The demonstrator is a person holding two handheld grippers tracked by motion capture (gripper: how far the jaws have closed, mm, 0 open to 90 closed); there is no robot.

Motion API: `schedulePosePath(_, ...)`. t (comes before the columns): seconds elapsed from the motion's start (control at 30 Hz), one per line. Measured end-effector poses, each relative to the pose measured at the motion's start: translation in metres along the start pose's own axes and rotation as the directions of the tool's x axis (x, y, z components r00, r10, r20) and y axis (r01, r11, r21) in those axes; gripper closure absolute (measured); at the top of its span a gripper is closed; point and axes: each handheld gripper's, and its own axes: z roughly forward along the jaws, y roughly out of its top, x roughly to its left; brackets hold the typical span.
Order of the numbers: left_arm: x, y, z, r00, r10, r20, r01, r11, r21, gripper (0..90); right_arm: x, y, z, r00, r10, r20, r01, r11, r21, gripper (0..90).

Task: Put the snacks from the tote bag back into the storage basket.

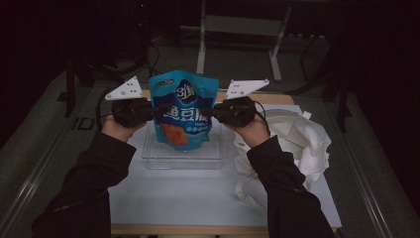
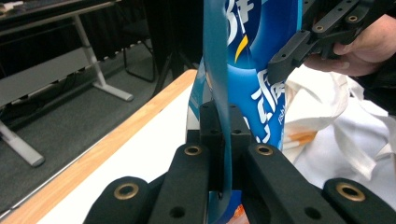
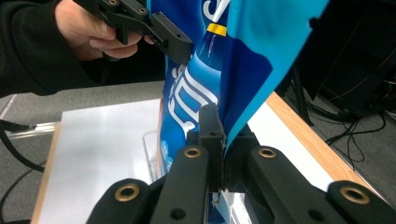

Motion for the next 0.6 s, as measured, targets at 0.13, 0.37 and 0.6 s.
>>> schedulePosePath(0.13, 0.005, -0.015, 0.005, 0.9997, -0.025, -0.001, 0.025, 0.9997, 0.002, 90.0, -0.003, -0.009, 0.012, 0.9999, 0.015, 0.000, -0.015, 1.000, 0.016, 88.9)
schedulePosePath(0.37, 0.008, -0.034, 0.014, 0.9982, -0.059, 0.003, 0.059, 0.9982, -0.007, 89.9, -0.008, -0.022, 0.023, 0.9993, 0.038, 0.000, -0.038, 0.999, 0.035, 88.9)
schedulePosePath(0.6, 0.008, -0.050, 0.019, 0.9959, -0.088, 0.020, 0.088, 0.9961, 0.012, 89.9, -0.008, -0.038, 0.032, 0.9978, 0.064, -0.015, -0.064, 0.997, 0.048, 89.0)
